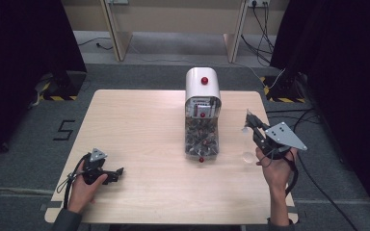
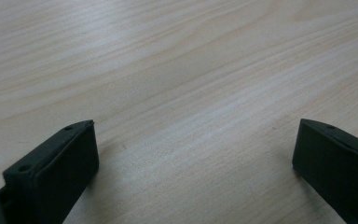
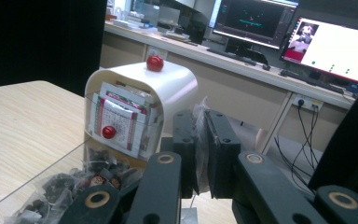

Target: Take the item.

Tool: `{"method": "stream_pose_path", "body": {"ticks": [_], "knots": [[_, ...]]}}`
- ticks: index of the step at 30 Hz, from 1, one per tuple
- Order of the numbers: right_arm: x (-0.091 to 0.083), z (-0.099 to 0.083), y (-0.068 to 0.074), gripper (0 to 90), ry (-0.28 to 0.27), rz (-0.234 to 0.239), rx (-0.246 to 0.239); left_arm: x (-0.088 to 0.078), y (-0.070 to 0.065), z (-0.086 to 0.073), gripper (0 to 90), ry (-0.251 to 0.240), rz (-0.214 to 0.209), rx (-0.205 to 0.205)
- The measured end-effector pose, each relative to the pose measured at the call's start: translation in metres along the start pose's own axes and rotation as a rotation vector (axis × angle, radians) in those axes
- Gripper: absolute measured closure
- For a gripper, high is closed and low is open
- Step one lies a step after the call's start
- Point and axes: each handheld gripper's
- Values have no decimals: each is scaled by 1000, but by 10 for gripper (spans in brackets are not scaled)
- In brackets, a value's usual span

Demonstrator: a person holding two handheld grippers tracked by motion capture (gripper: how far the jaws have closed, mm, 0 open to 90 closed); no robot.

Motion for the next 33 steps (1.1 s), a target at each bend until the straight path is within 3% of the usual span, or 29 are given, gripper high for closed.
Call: {"method": "stream_pose_path", "body": {"ticks": [13,20,33], "knots": [[-12,-18,-7,841,57,-19,36,0,0,0,0,0,0,0],[-17,-25,-10,841,63,-29,38,0,0,0,0,0,0,0],[-16,-40,-6,841,113,-16,48,0,0,0,0,0,0,0]]}}
Point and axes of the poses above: each handheld gripper's, and its own axes: x roughly forward along the jaws, z roughly out of its top, y roughly to its left, and after that the axes turned 15 degrees about -x, right-handed
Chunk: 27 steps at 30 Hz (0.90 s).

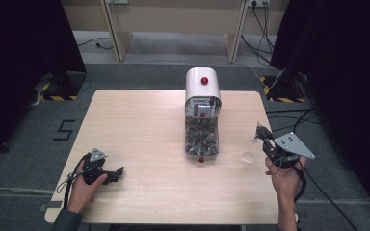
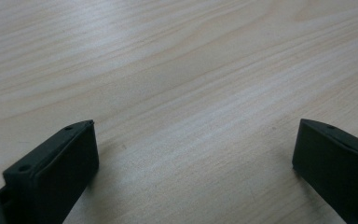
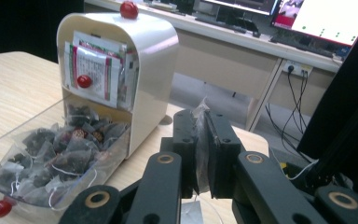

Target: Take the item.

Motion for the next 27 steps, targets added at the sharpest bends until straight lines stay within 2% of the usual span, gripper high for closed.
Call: {"method": "stream_pose_path", "body": {"ticks": [8,27], "knots": [[5,-11,3,840,40,16,0,0,0,0,0,0,0,0],[9,-23,5,841,73,31,2,0,0,0,0,0,0,0]]}}
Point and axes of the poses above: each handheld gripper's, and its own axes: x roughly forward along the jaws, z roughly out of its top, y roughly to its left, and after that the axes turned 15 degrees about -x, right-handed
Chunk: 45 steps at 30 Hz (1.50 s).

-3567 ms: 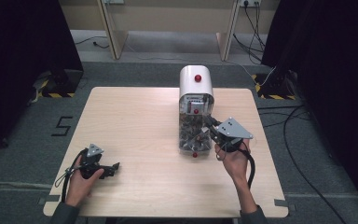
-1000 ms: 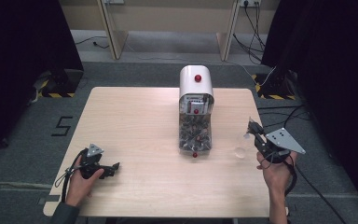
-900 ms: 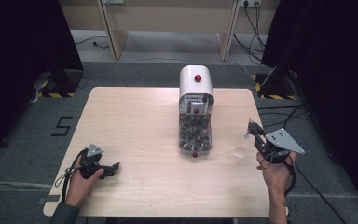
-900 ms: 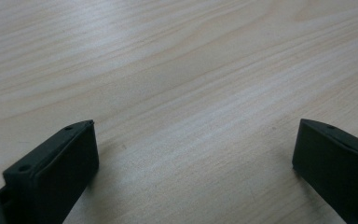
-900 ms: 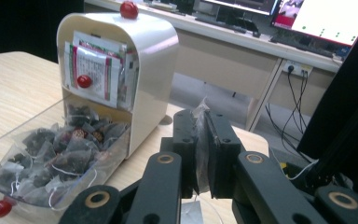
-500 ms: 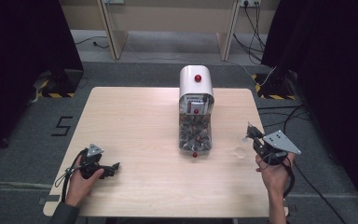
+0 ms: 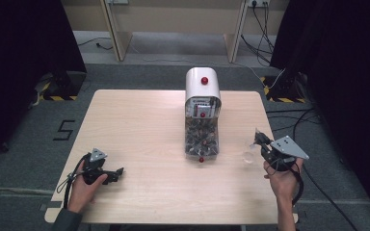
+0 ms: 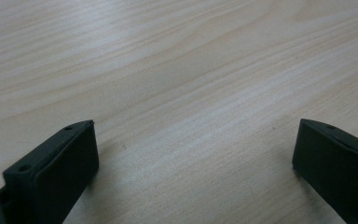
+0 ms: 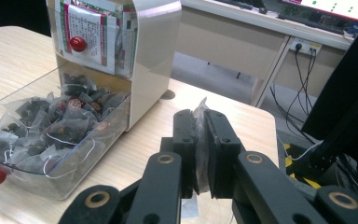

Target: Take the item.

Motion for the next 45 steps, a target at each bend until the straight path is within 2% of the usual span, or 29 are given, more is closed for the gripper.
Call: {"method": "stream_pose_path", "body": {"ticks": [13,31,42,45], "knots": [[7,-9,1,841,40,22,0,0,0,0,0,0,0,0],[19,-24,4,840,105,57,25,0,0,0,0,0,0,0],[22,-26,4,835,115,59,3,0,0,0,0,0,0,0],[24,-29,4,810,130,70,19,0,0,0,0,0,0,0]]}}
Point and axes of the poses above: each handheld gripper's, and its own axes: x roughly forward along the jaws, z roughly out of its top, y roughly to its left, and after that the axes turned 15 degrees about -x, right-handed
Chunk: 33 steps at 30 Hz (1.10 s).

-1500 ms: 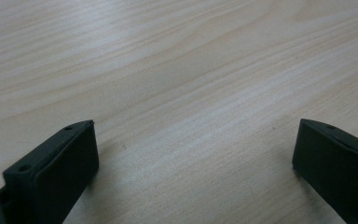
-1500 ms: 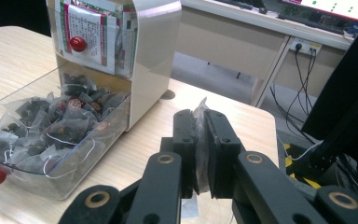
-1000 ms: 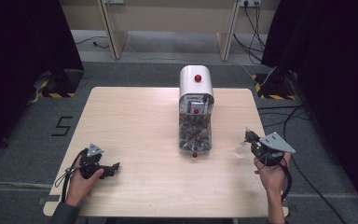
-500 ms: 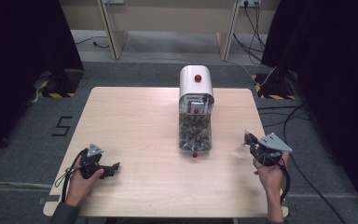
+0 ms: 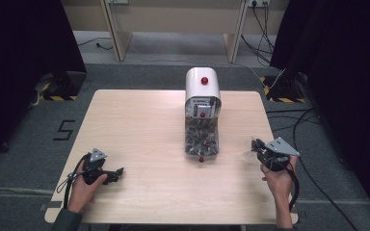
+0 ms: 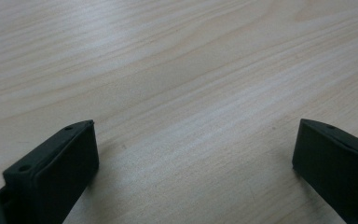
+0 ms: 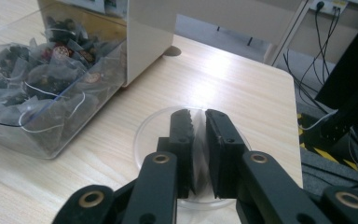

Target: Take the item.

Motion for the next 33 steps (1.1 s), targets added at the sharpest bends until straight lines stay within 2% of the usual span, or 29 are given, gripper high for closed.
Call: {"method": "stream_pose_path", "body": {"ticks": [12,13,14,15,16,17,19,26,29,33], "knots": [[-1,2,0,740,-18,9,8,0,0,0,0,0,0,0],[-2,3,1,697,-25,11,9,0,0,0,0,0,0,0],[-2,3,1,697,-25,11,9,0,0,0,0,0,0,0],[-4,7,2,632,-26,12,7,0,0,0,0,0,0,0],[-4,7,2,632,-26,12,7,0,0,0,0,0,0,0],[-5,10,4,578,-25,9,13,0,0,0,0,0,0,0],[-5,13,5,543,-26,19,6,0,0,0,0,0,0,0],[-5,16,10,477,-16,27,12,0,0,0,0,0,0,0],[-4,16,10,419,-4,33,24,0,0,0,0,0,0,0],[-5,18,11,387,-10,39,15,0,0,0,0,0,0,0]]}}
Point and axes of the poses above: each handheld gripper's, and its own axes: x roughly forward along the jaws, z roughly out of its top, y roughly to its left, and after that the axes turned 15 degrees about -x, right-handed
